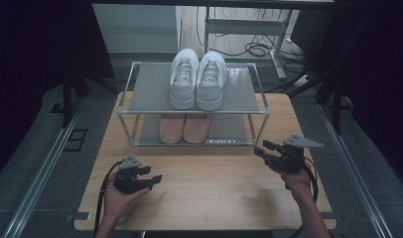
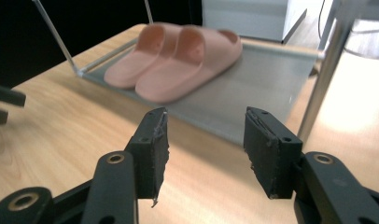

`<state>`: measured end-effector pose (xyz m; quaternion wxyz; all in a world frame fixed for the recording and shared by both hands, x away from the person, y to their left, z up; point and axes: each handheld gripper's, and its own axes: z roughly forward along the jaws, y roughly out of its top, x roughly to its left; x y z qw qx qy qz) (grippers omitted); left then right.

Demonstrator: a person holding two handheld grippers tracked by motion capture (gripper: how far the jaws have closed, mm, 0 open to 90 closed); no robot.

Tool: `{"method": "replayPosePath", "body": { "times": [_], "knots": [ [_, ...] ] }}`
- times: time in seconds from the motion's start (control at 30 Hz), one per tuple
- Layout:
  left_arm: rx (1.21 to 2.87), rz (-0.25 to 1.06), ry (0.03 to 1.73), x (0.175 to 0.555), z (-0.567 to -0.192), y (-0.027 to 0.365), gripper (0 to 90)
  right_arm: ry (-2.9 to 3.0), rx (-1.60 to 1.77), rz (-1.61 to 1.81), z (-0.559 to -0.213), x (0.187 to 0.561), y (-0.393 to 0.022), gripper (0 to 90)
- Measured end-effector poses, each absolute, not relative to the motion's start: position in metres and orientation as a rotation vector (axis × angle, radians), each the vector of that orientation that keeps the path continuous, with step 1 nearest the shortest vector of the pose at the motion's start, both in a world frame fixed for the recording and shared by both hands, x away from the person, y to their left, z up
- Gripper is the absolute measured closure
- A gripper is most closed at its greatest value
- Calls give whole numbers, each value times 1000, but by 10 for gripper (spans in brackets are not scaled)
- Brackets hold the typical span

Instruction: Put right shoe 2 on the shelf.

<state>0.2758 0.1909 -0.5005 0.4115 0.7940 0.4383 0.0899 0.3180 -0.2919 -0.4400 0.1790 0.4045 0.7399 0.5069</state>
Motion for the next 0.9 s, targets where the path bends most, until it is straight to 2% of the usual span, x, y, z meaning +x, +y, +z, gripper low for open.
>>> {"method": "replayPosePath", "body": {
  "times": [0.43,0.9],
  "knots": [
    [2002,227,1095,276,-501,189,401,2111,1224,1423,-493,292,-308,478],
    [2010,233,1097,276,-502,189,400,2124,1195,1385,-495,291,-304,450]
  ]
}}
